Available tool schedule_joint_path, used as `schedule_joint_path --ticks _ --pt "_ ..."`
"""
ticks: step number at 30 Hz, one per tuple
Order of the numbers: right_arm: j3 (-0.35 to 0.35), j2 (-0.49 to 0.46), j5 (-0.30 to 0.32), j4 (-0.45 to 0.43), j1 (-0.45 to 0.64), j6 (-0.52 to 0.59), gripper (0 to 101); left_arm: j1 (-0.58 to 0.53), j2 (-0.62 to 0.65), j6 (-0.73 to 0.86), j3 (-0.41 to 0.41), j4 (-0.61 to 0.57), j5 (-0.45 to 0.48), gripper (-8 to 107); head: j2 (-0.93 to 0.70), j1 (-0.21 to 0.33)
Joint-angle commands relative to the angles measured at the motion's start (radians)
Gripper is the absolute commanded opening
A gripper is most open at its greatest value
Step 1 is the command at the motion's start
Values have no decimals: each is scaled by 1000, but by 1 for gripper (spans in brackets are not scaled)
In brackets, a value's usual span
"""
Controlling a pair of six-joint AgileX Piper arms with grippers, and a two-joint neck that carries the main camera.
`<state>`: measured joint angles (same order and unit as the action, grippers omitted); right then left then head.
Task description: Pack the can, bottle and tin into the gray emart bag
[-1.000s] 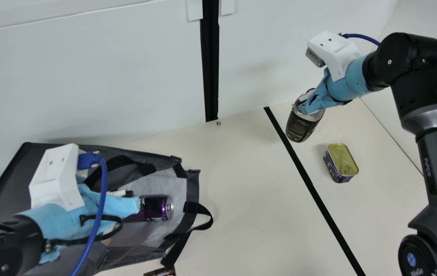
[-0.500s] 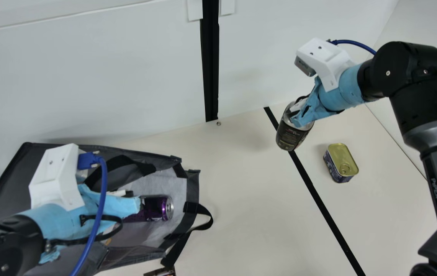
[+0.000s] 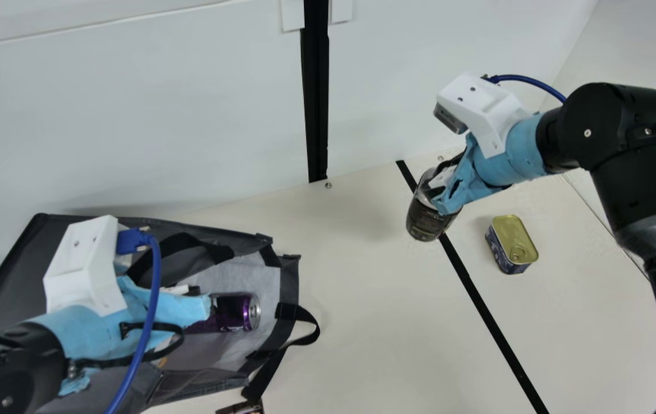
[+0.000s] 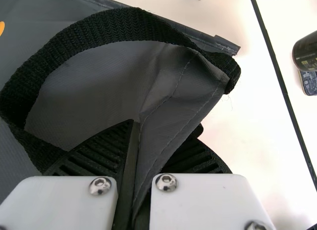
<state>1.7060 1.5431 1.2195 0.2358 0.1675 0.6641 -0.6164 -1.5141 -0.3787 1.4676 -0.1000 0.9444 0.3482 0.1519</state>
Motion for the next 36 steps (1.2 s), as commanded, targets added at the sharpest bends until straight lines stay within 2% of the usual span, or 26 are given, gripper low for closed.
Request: schedule_joint_path --ticks 1,13,36 --pt "-11 -9 0 0 -8 1 0 0 0 0 0 0 0 10 1 23" --pt "-91 -73 0 -11 -77 -8 0 0 0 0 0 0 0 10 1 23" --pt "-170 -143 0 -58 -239 -43 0 0 0 0 0 0 0 10 1 23"
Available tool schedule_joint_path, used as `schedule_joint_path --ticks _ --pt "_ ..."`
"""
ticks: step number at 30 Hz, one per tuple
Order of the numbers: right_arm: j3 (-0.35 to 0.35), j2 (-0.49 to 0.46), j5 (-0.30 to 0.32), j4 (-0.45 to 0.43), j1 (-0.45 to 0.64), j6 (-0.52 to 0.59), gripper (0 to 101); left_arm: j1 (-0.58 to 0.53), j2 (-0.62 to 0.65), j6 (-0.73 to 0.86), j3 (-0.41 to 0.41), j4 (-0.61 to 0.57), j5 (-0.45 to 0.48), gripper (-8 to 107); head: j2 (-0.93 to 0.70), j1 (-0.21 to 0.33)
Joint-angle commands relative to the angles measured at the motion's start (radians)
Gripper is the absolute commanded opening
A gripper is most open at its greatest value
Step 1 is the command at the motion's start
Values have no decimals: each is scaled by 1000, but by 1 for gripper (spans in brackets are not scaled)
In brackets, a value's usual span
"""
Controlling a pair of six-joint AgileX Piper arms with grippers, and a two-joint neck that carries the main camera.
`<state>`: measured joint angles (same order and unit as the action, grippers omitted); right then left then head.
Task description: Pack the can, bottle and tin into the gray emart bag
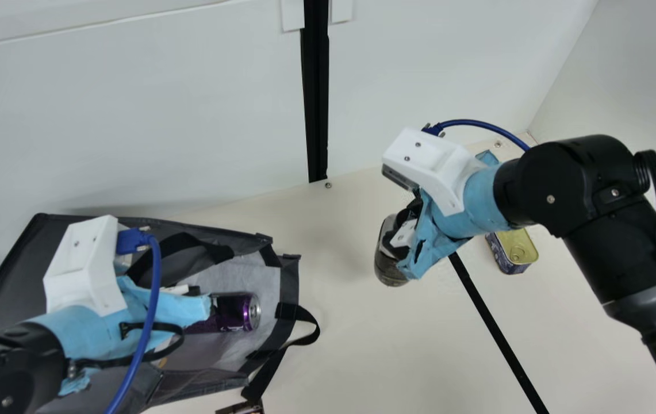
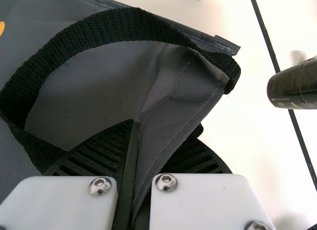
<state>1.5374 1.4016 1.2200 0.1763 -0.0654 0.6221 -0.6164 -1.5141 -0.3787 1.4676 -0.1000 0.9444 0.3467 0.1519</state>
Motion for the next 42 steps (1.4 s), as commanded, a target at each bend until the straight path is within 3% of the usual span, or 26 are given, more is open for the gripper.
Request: schedule_joint_path --ticks 1,26,42 --pt "-4 -4 0 0 -12 -3 0 0 0 0 0 0 0 10 2 23" --pt "-49 -47 0 -1 -109 -43 0 0 0 0 0 0 0 10 2 23" --pt "24 -54 0 120 -96 -69 0 0 0 0 0 0 0 10 2 23"
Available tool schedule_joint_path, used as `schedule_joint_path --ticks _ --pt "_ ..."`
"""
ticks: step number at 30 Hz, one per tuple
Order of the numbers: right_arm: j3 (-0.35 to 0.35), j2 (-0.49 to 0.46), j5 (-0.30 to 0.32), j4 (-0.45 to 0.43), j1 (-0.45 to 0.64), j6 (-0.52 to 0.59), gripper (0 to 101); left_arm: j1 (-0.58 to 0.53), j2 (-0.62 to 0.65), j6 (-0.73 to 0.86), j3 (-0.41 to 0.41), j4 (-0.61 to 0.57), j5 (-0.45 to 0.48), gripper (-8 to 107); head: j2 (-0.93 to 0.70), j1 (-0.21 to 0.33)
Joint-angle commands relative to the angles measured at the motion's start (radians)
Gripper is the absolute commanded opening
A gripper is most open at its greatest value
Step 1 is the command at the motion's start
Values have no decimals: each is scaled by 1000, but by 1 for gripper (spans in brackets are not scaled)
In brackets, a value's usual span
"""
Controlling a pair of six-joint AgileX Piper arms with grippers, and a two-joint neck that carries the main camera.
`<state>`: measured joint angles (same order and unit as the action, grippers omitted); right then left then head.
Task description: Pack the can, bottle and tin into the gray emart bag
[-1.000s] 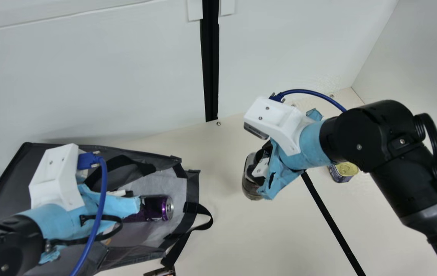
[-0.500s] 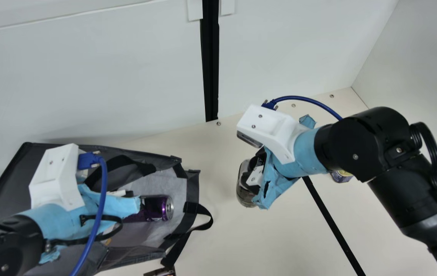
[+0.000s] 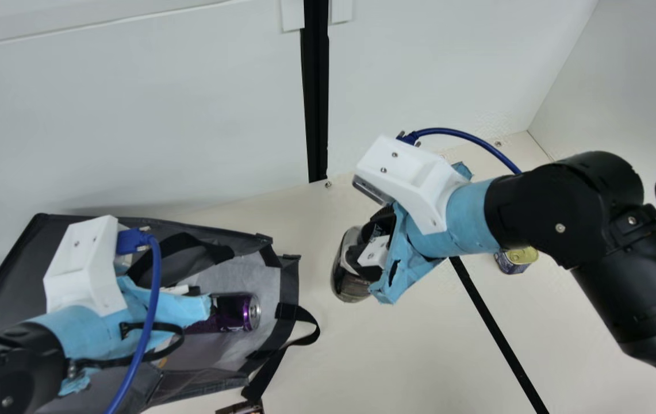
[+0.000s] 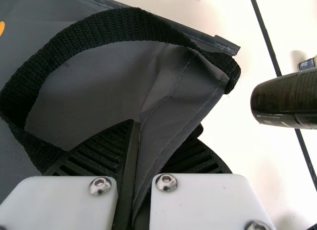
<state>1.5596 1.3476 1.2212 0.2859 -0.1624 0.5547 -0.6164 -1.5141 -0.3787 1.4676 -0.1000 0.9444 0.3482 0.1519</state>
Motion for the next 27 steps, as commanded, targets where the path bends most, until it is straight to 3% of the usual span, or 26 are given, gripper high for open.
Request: schedule_joint_path --ticks 1,7,27 --pt "5 0 -1 18 2 -3 0 0 0 0 0 0 0 10 1 23" --pt "6 2 -14 54 1 -7 0 0 0 0 0 0 0 10 1 23" --pt "-102 2 -137 117 -70 -25 0 0 0 0 0 0 0 10 1 23"
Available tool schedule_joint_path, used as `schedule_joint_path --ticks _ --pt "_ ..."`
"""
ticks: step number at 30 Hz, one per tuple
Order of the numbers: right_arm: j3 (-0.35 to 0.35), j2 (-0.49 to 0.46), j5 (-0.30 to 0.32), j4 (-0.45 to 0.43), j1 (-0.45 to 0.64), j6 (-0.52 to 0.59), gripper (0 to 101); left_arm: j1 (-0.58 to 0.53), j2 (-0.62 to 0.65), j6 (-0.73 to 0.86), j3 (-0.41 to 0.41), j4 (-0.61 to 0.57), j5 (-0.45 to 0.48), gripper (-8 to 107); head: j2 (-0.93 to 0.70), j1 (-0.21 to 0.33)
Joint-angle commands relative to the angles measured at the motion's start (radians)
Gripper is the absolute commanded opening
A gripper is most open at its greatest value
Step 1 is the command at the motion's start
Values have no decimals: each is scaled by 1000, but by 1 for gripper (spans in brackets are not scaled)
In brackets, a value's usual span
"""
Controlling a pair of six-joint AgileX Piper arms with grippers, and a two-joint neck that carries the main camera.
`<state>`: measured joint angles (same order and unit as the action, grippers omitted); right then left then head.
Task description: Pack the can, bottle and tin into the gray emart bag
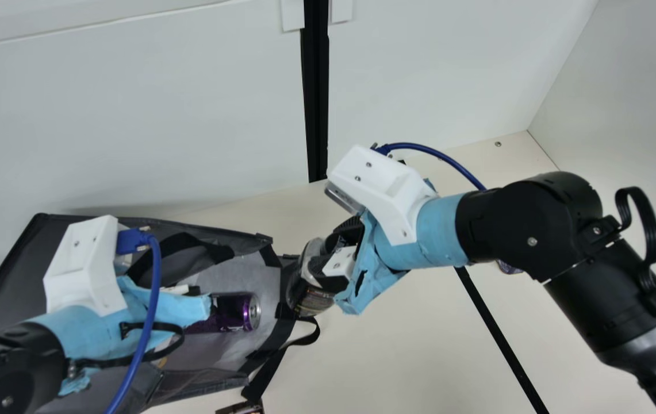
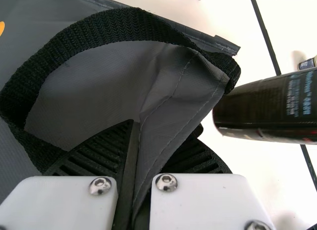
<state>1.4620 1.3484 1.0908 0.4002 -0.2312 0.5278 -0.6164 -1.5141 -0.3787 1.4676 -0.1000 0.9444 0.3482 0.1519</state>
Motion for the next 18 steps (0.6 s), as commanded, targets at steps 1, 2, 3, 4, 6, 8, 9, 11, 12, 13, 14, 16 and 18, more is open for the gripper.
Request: schedule_joint_path --ticks 1,2,3,4,6,8,9,11,12,13,14,16,18 --pt "-10 1 -12 6 -4 4 0 0 0 0 0 0 0 10 1 23" --pt "-16 1 -19 10 -8 5 0 0 0 0 0 0 0 10 1 23" --pt "-21 1 -25 14 -11 7 0 0 0 0 0 0 0 10 1 23" --pt "-27 1 -31 19 -13 8 0 0 0 0 0 0 0 10 1 23" --pt "-39 2 -45 28 -19 12 0 0 0 0 0 0 0 10 1 23" --pt "-50 3 -59 39 -23 17 0 0 0 0 0 0 0 10 1 23" --pt "-56 3 -66 44 -25 19 0 0 0 0 0 0 0 10 1 23" --pt "-66 5 -81 55 -31 24 0 0 0 0 0 0 0 10 1 23" --pt "-71 6 -89 59 -34 27 0 0 0 0 0 0 0 10 1 23" --pt "-76 7 -97 63 -37 31 0 0 0 0 0 0 0 10 1 23" --pt "-81 8 -105 68 -41 34 0 0 0 0 0 0 0 10 1 23" --pt "-90 10 -123 78 -49 43 0 0 0 0 0 0 0 10 1 23" --pt "-98 13 -142 87 -57 51 0 0 0 0 0 0 0 10 1 23"
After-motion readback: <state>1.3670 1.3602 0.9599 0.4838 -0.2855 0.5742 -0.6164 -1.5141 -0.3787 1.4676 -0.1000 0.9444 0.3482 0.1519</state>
